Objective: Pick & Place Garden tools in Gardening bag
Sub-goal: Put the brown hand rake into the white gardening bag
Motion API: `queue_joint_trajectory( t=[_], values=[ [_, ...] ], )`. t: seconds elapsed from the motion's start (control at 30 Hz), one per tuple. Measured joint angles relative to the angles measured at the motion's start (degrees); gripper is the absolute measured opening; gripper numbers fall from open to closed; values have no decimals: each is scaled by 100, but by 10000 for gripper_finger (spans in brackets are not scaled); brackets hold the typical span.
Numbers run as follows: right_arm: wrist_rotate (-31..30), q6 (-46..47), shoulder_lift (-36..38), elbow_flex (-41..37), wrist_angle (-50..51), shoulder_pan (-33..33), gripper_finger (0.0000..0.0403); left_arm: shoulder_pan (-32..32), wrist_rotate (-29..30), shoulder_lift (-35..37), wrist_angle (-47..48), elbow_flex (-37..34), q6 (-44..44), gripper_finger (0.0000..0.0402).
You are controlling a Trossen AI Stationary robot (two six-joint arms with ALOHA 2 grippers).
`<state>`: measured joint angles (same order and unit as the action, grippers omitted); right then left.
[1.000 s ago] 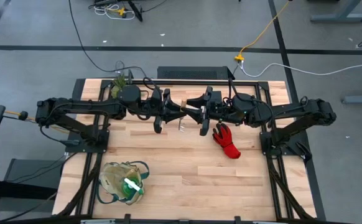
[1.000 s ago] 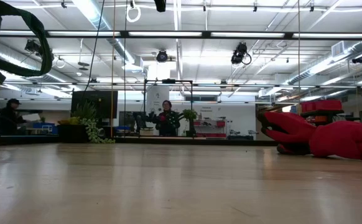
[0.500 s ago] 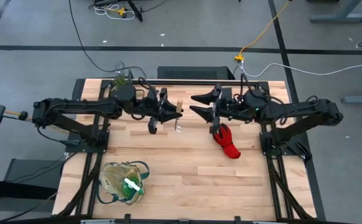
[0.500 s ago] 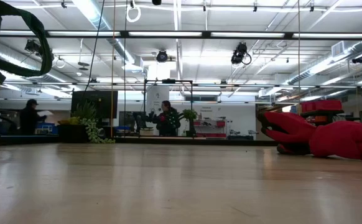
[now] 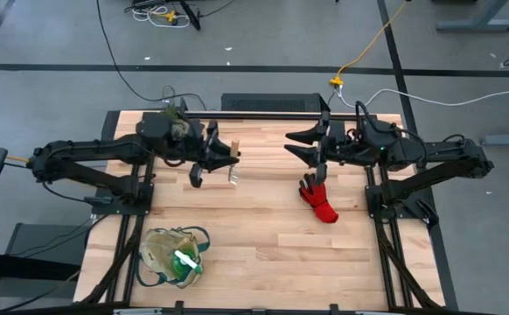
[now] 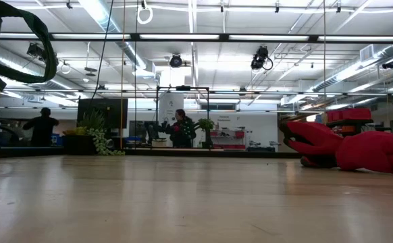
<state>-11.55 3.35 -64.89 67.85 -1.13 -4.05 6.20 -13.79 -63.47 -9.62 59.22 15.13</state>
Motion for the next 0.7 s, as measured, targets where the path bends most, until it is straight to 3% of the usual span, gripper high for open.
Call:
queue_joint_trajectory(
  t=[0.7],
  values=[
    [-77, -33, 0, 0, 259, 0, 8, -4, -156, 1195, 1293, 6, -291, 80]
  ],
)
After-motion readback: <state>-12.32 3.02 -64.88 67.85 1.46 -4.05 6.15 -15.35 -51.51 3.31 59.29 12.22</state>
